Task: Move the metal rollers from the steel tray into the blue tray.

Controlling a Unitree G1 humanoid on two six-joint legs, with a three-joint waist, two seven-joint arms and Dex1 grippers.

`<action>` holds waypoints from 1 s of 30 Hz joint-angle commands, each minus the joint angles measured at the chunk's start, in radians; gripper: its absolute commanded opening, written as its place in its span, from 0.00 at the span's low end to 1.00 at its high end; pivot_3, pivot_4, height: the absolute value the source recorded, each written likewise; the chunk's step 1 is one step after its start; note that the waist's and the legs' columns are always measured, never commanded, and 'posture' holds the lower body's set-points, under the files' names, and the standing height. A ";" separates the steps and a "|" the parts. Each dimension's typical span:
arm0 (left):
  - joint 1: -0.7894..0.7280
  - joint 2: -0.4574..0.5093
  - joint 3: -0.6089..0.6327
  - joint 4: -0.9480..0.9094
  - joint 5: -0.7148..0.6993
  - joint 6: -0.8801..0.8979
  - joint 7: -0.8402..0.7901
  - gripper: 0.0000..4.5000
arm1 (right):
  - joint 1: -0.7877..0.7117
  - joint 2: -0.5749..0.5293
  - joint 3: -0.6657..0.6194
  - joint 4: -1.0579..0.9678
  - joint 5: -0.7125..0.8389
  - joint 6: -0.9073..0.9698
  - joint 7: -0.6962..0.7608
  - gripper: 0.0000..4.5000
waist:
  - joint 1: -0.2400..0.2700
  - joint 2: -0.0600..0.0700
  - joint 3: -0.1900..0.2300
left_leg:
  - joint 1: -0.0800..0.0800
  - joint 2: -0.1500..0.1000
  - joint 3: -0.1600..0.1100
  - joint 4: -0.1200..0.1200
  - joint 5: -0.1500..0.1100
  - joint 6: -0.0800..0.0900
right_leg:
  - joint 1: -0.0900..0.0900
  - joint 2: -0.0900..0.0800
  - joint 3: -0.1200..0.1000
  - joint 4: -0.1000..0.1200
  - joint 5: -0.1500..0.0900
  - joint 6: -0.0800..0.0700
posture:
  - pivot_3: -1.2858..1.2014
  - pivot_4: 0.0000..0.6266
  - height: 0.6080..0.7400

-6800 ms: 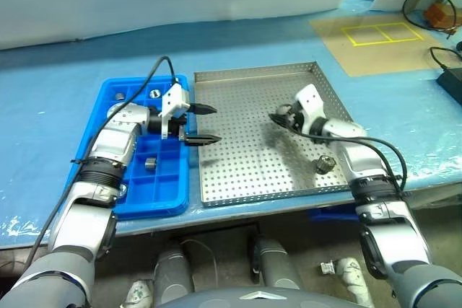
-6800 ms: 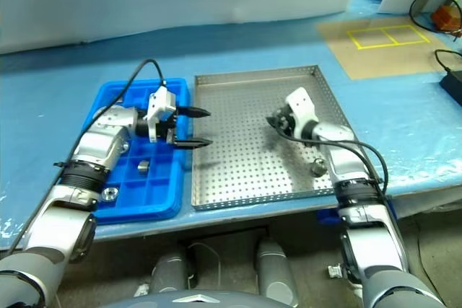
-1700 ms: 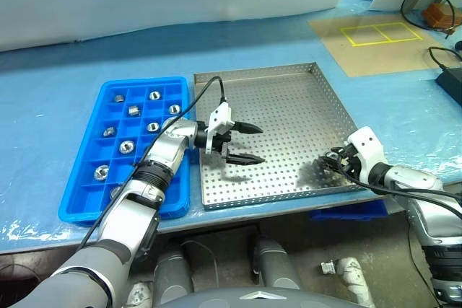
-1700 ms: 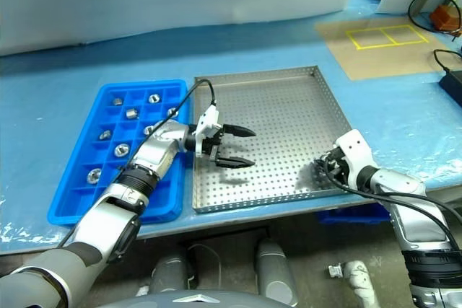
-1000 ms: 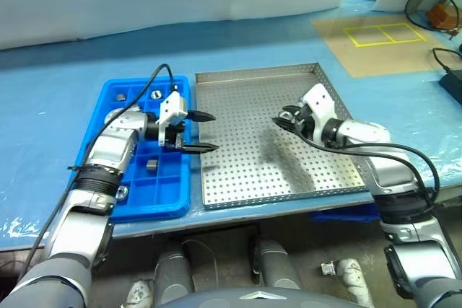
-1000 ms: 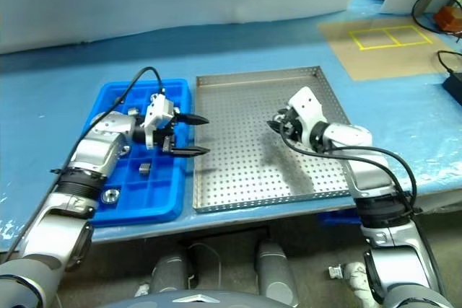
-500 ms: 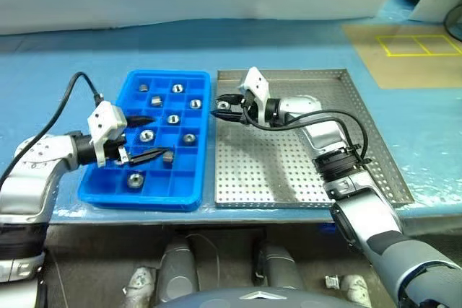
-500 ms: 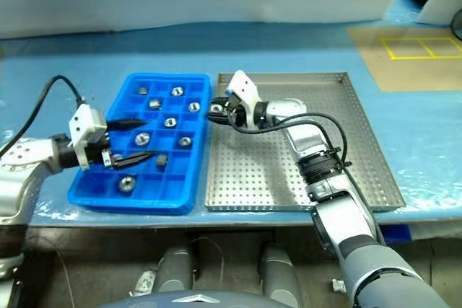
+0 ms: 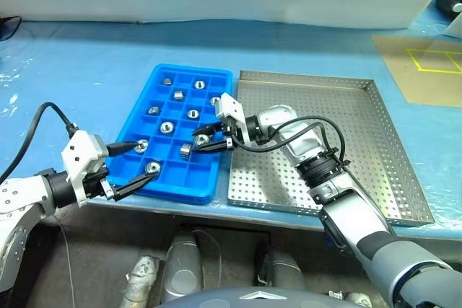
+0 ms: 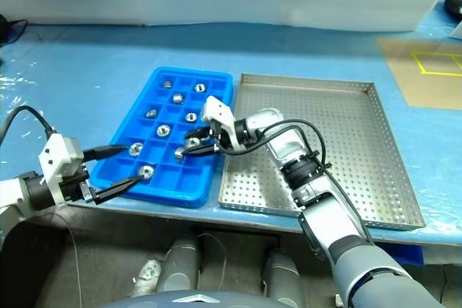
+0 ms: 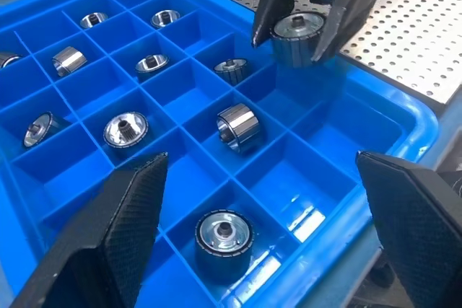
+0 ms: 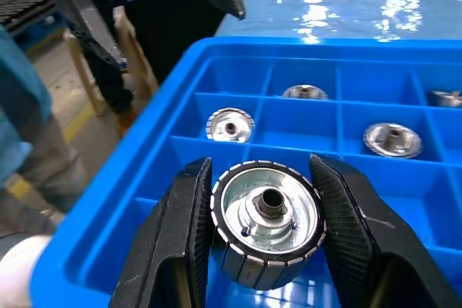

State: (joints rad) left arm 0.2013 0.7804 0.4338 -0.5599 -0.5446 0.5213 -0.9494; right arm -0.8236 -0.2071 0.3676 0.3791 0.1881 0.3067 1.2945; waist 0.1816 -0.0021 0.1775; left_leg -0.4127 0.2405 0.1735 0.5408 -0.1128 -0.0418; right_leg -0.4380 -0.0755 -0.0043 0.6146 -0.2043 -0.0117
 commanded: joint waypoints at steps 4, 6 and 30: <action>0.027 0.015 0.033 -0.059 -0.043 0.011 0.020 0.98 | 0.031 0.007 0.046 -0.048 0.006 0.015 0.060 0.38 | 0.002 0.000 0.000 | 0.000 0.000 0.000 0.000 0.000 0.000 | 0.000 0.000 0.000 0.000 0.000 0.000 | 0.66 0.24 1.00; 0.029 0.020 0.036 -0.059 -0.048 0.012 0.021 0.98 | 0.030 0.011 0.049 -0.049 0.011 0.023 0.067 0.38 | 0.001 0.000 0.000 | 0.000 0.000 0.000 0.000 0.000 0.000 | -0.001 0.000 0.001 0.000 0.000 0.000 | 0.66 0.24 1.00; -0.124 0.051 -0.076 0.085 -0.019 -0.053 -0.020 0.98 | -0.019 0.004 -0.030 0.014 -0.003 -0.008 -0.026 0.95 | -0.002 0.000 0.000 | 0.000 -0.001 0.000 0.001 0.001 -0.002 | -0.001 0.001 0.002 0.003 0.000 0.000 | 0.61 0.24 1.00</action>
State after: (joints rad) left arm 0.0980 0.8205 0.3672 -0.4806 -0.5668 0.4938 -0.9598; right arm -0.8127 -0.1972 0.3847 0.4054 0.1705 0.3161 1.2853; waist 0.1794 -0.0023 0.1773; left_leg -0.4122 0.2400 0.1735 0.5417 -0.1116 -0.0438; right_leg -0.4396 -0.0750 -0.0023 0.6186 -0.2041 -0.0120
